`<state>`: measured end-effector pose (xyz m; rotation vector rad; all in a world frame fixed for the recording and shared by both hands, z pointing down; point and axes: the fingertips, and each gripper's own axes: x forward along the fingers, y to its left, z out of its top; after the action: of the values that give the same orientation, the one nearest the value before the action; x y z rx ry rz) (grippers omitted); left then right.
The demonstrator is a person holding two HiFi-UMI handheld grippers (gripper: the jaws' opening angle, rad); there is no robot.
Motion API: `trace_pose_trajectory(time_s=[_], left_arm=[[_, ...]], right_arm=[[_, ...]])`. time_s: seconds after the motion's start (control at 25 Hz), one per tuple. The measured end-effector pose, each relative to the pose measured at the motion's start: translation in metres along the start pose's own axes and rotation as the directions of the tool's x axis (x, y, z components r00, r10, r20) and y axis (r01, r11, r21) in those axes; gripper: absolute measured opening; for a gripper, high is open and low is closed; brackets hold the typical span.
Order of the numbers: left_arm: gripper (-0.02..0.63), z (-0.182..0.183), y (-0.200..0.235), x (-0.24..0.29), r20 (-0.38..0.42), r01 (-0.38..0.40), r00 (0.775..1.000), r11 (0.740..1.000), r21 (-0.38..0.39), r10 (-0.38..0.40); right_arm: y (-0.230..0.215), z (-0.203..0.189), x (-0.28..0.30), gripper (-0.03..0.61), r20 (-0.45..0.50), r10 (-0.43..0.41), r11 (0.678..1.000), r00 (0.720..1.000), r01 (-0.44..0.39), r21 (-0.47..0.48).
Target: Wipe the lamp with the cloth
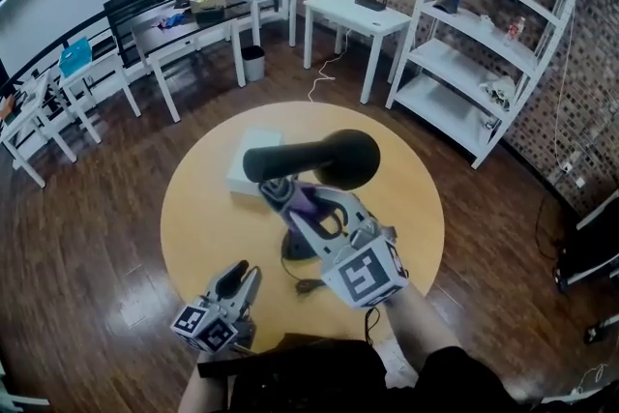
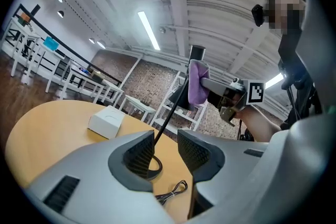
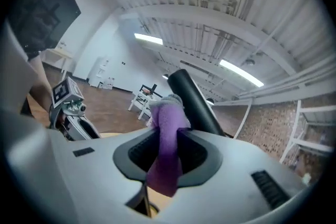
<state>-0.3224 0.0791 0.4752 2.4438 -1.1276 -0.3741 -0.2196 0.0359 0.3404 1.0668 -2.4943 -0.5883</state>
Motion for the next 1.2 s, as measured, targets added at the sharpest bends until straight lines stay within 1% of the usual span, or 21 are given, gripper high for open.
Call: trace_pose_trajectory(time_s=[0.08,0.2,0.36,0.48,0.56,0.64,0.72,0.84,0.88,1.0,1.12,1.2], left_arm=[[0.130,0.003,0.004,-0.006,0.020,-0.018,1.000,1.000,0.009,0.018],[0.130,0.005,0.010,-0.014,0.034,-0.039,0.999,0.999,0.013,0.039],[0.130,0.002,0.015,-0.019,0.029,-0.048,0.998,0.999,0.005,0.047],[0.130,0.001,0.013,-0.021,0.021,-0.041,0.999,0.999,-0.006,0.041],[0.130,0.002,0.012,-0.019,0.013,-0.038,0.999,0.999,-0.005,0.038],[0.130,0.001,0.014,-0.018,0.002,-0.043,0.999,0.999,0.003,0.043],[0.130,0.001,0.017,-0.017,-0.012,-0.042,0.999,0.999,0.014,0.042],[0.130,-0.002,0.019,-0.017,-0.036,-0.029,0.999,1.000,0.008,0.030],[0.130,-0.003,0.020,-0.018,-0.043,-0.034,0.998,0.999,0.004,0.034],[0.130,-0.006,0.022,-0.020,-0.064,-0.035,0.997,0.999,0.000,0.035],[0.130,-0.009,0.023,-0.020,-0.076,-0.029,0.997,1.000,-0.002,0.029],[0.130,-0.010,0.024,-0.022,-0.082,-0.034,0.996,0.999,-0.003,0.033]], right_arm=[[-0.001,0.008,0.007,0.092,0.002,-0.026,0.998,1.000,0.027,-0.051],[-0.013,0.009,0.009,0.092,0.001,-0.109,0.989,0.994,0.109,-0.103],[-0.020,-0.002,0.010,0.093,0.000,-0.196,0.952,0.981,0.190,-0.240],[-0.014,-0.012,0.013,0.092,0.016,-0.213,0.926,0.977,0.207,-0.316],[-0.005,-0.025,0.016,0.092,-0.007,-0.194,0.923,0.981,0.180,-0.339],[0.008,-0.044,0.019,0.094,-0.052,-0.151,0.937,0.987,0.126,-0.325],[0.023,-0.065,0.024,0.093,-0.108,-0.099,0.955,0.989,0.064,-0.289],[0.048,-0.097,0.032,0.094,-0.191,-0.020,0.982,0.981,-0.017,-0.188],[0.057,-0.109,0.035,0.094,-0.216,0.006,0.985,0.976,-0.043,-0.167],[0.082,-0.143,0.045,0.093,-0.286,0.068,0.983,0.956,-0.113,-0.144],[0.106,-0.179,0.053,0.094,-0.359,0.117,0.973,0.926,-0.179,-0.146],[0.119,-0.199,0.057,0.093,-0.398,0.147,0.969,0.906,-0.213,-0.126]])
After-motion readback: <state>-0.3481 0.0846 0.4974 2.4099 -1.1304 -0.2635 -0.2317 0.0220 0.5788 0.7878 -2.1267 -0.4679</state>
